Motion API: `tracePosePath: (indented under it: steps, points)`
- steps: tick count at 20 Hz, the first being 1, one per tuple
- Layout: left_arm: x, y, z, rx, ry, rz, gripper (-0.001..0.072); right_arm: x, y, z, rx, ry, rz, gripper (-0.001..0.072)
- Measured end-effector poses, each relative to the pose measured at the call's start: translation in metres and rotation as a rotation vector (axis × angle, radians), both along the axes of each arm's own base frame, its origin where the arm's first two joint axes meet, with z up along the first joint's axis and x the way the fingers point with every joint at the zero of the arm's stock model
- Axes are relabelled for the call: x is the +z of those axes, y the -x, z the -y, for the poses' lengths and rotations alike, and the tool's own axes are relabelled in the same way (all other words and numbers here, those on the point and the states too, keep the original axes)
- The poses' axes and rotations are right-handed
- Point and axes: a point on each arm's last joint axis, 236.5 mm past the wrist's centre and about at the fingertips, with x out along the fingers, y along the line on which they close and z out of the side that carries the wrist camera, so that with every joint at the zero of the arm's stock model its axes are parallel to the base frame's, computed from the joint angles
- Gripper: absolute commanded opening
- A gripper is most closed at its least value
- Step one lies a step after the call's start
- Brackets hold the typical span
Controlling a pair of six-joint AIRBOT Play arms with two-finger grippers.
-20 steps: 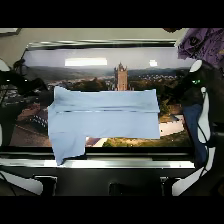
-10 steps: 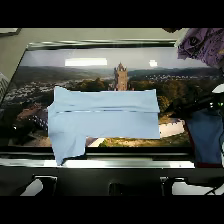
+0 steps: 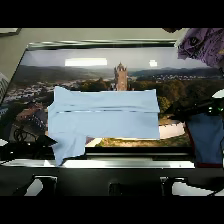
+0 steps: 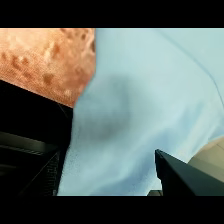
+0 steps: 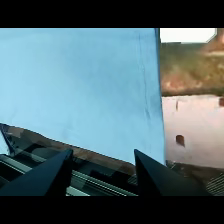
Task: Fold the clothes and pants, and hang the long-sleeved shirts on hangers.
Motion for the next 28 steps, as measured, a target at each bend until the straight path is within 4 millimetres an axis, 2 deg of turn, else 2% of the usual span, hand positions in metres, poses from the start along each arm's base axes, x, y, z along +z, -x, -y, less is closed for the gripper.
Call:
tracePosePath:
  steps: [4, 5, 6, 8, 9, 12, 15, 19, 23, 28]
  points:
    - [-0.005, -0.002, 0.008, 0.001, 0.049, -0.005, 0.0654, -0.001, -0.003, 0.001, -0.009, 0.006, 0.01, 0.046]
    - [-0.007, -0.002, 0.011, -0.003, 0.068, -0.007, 0.0608, -0.001, -0.004, 0.002, -0.012, 0.007, 0.013, 0.046]
    - [-0.008, -0.002, 0.014, -0.006, 0.088, -0.011, 0.051, -0.001, -0.004, 0.002, -0.013, 0.008, 0.014, 0.046]
    - [-0.011, -0.002, 0.016, -0.019, 0.102, -0.011, 0.0134, -0.001, -0.004, 0.002, -0.012, 0.01, 0.014, 0.046]
    - [-0.009, -0.004, 0.019, -0.019, 0.119, -0.003, 0.002, -0.003, -0.003, 0.003, -0.007, 0.017, 0.013, 0.046]
    - [-0.007, -0.004, 0.025, -0.034, 0.153, 0.002, 0.0019, -0.01, 0.005, 0.008, 0.007, 0.045, -0.016, 0.0454]
    - [-0.005, -0.003, 0.028, -0.043, 0.17, 0.004, 0.002, -0.028, 0.025, 0.008, 0.023, 0.057, -0.08, 0.0455]
    - [-0.003, -0.003, 0.031, -0.046, 0.182, 0.004, 0.0019, -0.058, 0.055, 0.0, 0.022, 0.044, -0.171, 0.0461]
    - [-0.003, -0.003, 0.031, -0.048, 0.183, 0.005, 0.0019, -0.079, 0.08, -0.009, 0.028, 0.023, -0.225, 0.0461]
    - [-0.003, -0.003, 0.031, -0.048, 0.185, 0.005, 0.0019, -0.087, 0.082, -0.03, -0.004, -0.056, -0.205, 0.046]
